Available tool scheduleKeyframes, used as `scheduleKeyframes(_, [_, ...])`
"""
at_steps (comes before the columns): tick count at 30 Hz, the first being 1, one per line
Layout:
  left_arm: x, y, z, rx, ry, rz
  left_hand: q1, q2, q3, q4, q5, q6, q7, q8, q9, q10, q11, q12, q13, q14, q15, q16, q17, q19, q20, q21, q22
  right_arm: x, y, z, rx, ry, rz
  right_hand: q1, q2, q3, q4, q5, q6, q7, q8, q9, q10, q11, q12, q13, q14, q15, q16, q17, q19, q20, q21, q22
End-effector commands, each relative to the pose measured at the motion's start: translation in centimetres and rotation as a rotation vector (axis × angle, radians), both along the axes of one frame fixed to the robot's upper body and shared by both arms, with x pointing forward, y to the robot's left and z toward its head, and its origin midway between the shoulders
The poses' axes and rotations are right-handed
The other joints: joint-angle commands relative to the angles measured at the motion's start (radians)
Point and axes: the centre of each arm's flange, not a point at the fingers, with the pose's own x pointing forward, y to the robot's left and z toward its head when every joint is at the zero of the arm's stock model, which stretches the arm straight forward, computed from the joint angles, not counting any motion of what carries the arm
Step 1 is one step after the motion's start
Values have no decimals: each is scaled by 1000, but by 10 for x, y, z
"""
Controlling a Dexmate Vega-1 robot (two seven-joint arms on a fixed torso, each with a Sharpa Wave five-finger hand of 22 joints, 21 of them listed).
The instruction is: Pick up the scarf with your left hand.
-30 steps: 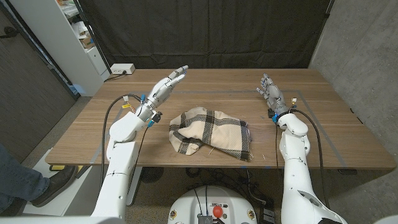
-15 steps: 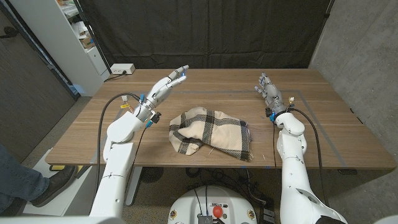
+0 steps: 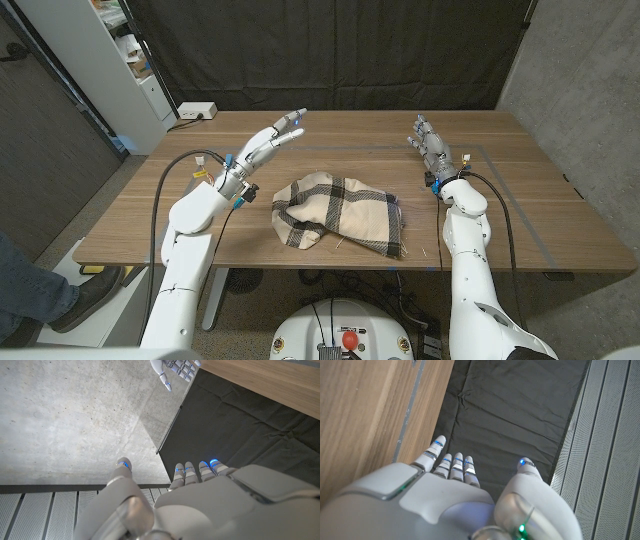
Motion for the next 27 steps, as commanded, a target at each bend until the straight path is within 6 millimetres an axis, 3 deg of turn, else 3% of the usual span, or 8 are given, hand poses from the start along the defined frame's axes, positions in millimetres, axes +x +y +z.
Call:
scheduleKeyframes(1, [-16, -12, -2, 68, -59, 66, 21, 5, 5, -7, -2, 1, -4, -2, 4, 5, -7, 7, 5, 4, -2, 2, 5, -17, 6, 0, 3, -1, 3, -3, -6, 0, 10, 2, 6, 2, -6, 5, 7, -1, 2, 5, 7, 1, 5, 5, 6, 6, 9, 1, 5, -1, -4, 4])
scheduleKeyframes(19, [-30, -23, -3, 142, -121, 148, 61, 15, 21, -22, -5, 16, -7, 5, 5, 20, -14, 11, 7, 13, -2, 3, 5, -17, 12, -1, 3, -3, 1, -2, -5, -6, 12, 1, 8, 1, -7, 6, 9, -2, 2, 6, 8, -1, 3, 5, 12, 5, 10, 1, 8, 1, -7, 4])
scheduleKeyframes(27, [-39, -31, -5, 168, -177, 205, 78, 17, 27, -27, -6, 17, -12, 5, 5, 26, -16, 12, 8, 22, -4, 6, 5, -16, 14, -1, 3, -2, -3, -3, 2, -8, 16, 3, 8, 1, -9, 7, 14, -7, 2, 6, 12, -4, 4, 5, 19, -4, 11, 0, 18, -12, -6, 4])
